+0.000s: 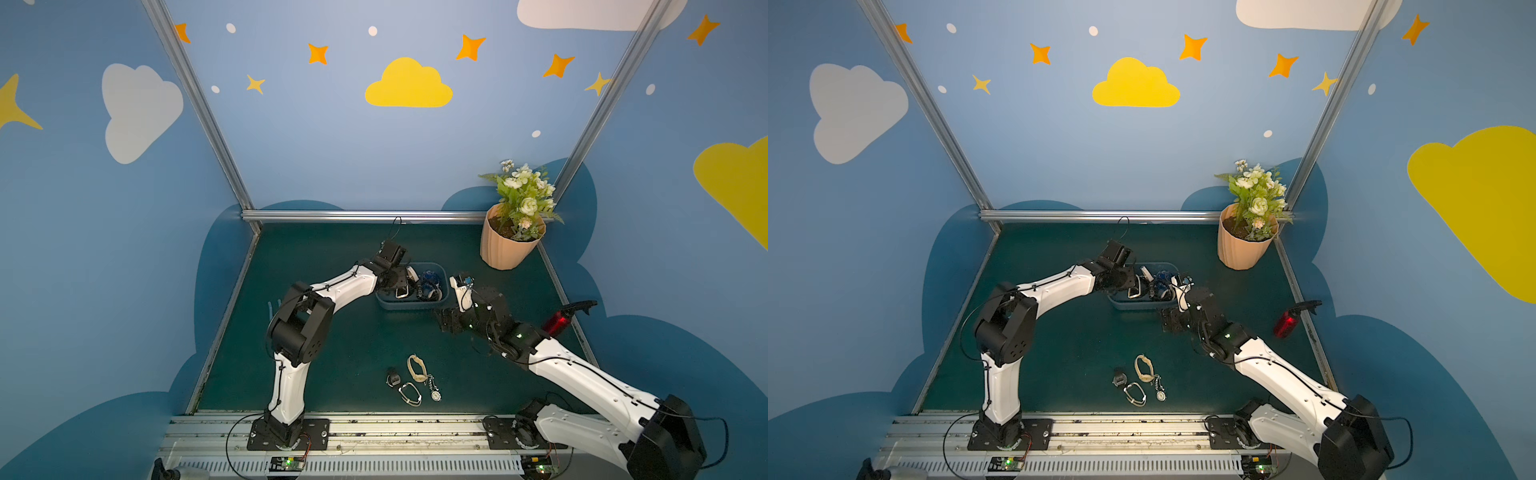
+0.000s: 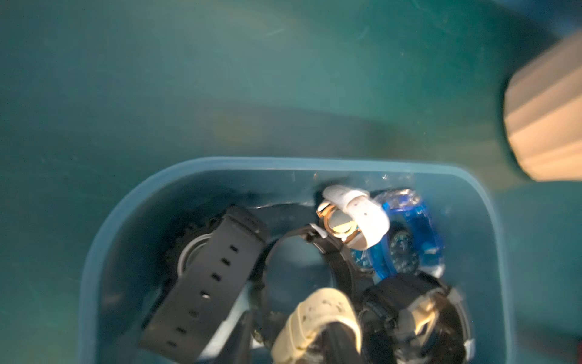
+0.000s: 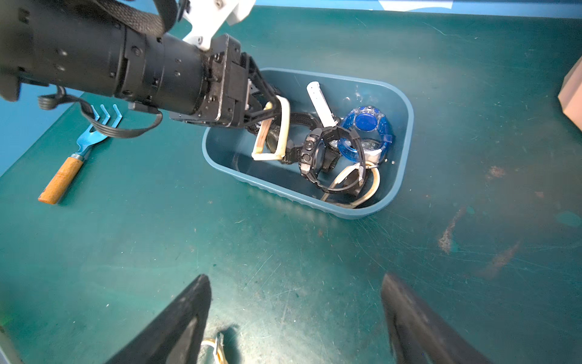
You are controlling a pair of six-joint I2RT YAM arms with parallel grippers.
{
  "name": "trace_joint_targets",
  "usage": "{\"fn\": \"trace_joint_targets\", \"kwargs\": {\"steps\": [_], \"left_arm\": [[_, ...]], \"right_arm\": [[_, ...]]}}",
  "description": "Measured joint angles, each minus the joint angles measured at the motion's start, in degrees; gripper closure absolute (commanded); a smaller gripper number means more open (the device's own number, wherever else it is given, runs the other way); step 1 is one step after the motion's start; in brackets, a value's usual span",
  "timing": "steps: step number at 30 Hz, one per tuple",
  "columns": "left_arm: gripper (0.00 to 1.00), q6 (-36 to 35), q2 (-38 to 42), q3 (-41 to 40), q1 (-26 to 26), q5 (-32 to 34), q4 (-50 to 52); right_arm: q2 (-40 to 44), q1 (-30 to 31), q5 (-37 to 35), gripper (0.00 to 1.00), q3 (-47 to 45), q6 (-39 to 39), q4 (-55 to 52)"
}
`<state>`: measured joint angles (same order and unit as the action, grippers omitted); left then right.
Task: Put the watch into the storage box
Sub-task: Place the watch in the storage box.
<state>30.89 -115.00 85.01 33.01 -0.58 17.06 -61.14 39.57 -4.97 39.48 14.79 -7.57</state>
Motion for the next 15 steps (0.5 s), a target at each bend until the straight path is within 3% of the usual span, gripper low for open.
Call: {"fn": "trace_joint_targets", "kwargs": {"steps": [3,7,15], "left_arm": [[0.17,1.01,2.73,-2.47,0.0,-0.59,-1.01],[0.01,2.32,9.46,-6.1,-0.09,-1.79,-2.43],[0.0,4.02,29.09,-18.14,-0.11,-4.37,-11.26]], "right_arm": [[0.0,0.0,0.0,0.14,0.0,0.04,0.0],[0.0,0.0,0.04,0.14,0.0,0.57,0.02],[-0.59,0.0,0.09,0.14,0.0,1.53,0.04]]}}
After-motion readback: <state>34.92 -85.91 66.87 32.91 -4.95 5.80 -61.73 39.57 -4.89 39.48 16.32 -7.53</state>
